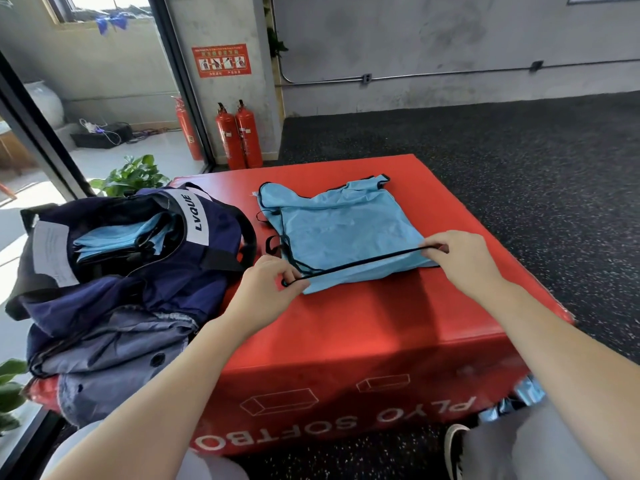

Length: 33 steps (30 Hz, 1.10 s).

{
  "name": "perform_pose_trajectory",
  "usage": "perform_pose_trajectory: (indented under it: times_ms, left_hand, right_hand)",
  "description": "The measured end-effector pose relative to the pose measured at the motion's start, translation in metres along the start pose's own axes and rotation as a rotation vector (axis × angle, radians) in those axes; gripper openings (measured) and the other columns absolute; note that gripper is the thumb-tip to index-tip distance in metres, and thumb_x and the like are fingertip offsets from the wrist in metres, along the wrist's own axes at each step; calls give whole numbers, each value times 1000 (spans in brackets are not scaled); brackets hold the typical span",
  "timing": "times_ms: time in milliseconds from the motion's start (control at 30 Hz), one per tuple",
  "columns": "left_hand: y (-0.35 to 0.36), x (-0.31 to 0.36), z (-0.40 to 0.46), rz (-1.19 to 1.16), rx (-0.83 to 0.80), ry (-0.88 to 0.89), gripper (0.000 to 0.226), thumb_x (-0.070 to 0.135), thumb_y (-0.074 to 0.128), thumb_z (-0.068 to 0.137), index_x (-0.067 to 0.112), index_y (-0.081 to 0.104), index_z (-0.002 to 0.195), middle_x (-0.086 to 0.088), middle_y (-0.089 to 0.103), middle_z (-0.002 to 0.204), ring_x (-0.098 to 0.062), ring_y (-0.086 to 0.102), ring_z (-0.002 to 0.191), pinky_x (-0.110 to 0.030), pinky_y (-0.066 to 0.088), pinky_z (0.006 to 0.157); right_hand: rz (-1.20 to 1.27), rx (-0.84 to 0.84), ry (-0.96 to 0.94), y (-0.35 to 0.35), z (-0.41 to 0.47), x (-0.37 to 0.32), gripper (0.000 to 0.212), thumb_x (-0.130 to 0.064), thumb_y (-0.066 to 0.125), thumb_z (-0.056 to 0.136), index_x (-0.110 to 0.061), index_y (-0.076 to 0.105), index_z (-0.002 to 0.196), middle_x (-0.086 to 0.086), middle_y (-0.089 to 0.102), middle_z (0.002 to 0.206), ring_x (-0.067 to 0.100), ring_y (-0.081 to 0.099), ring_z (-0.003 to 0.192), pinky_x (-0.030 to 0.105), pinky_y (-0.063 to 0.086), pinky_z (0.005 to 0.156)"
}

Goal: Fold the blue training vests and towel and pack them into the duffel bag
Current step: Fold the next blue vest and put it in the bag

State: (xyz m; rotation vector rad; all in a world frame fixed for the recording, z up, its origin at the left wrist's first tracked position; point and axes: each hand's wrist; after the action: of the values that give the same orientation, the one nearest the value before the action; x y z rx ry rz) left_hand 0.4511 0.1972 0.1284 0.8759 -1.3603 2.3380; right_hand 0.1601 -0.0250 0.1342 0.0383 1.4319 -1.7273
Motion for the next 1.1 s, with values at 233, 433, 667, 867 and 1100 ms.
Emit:
perform_pose_trajectory:
  times_ms: [233, 433, 667, 867, 1100]
  left_hand:
    - [-19, -20, -6, 235, 96, 58, 24, 24, 77, 85, 17, 58, 71, 8, 55, 75, -11, 47, 82, -22, 34, 71]
    - [-31, -38, -13, 292, 208, 4, 20, 20, 77, 87, 10, 67, 74, 4, 64, 95, -17, 54, 94, -28, 41, 81]
    - [-42, -42, -43, 319, 88, 41, 12, 12, 84, 77, 17, 76, 84, 18, 64, 98, -10, 56, 103, -33, 50, 90]
    - [-37, -43, -73, 459, -149, 43, 14, 17, 76, 80, 23, 77, 93, 15, 68, 93, -12, 57, 101, -38, 54, 86]
    - [-31, -24, -77, 568, -213, 98, 42, 54, 42, 85, 28, 69, 67, 21, 63, 70, -5, 55, 85, -28, 39, 77]
  right_hand:
    - [-2, 18, -21, -10, -4, 12, 20, -7, 68, 91, -20, 76, 104, 0, 67, 93, 19, 61, 87, 32, 46, 85]
    - [67, -33, -52, -14, -14, 6, 19, -4, 67, 92, -18, 76, 102, -2, 71, 93, 16, 63, 89, 23, 40, 80]
    - [-75, -250, -94, -27, -35, 15, 17, -15, 72, 90, -25, 79, 103, -10, 74, 100, 9, 65, 94, 28, 47, 89]
    - [-329, -507, -164, -18, -54, 19, 21, -19, 65, 94, -26, 75, 111, -12, 72, 112, 10, 64, 107, 27, 46, 95]
    - [-393, -467, -154, -17, -58, 8, 22, -44, 53, 95, -35, 72, 100, -16, 68, 97, 10, 63, 92, 35, 53, 79]
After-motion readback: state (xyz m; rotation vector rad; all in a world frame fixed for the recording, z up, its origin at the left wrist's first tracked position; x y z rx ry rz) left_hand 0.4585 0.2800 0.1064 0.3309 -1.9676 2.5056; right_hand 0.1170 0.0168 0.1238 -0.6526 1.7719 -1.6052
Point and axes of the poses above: each hand's wrist, its own z-axis towards the middle knuckle, its own y-axis out of the palm, x = y × z
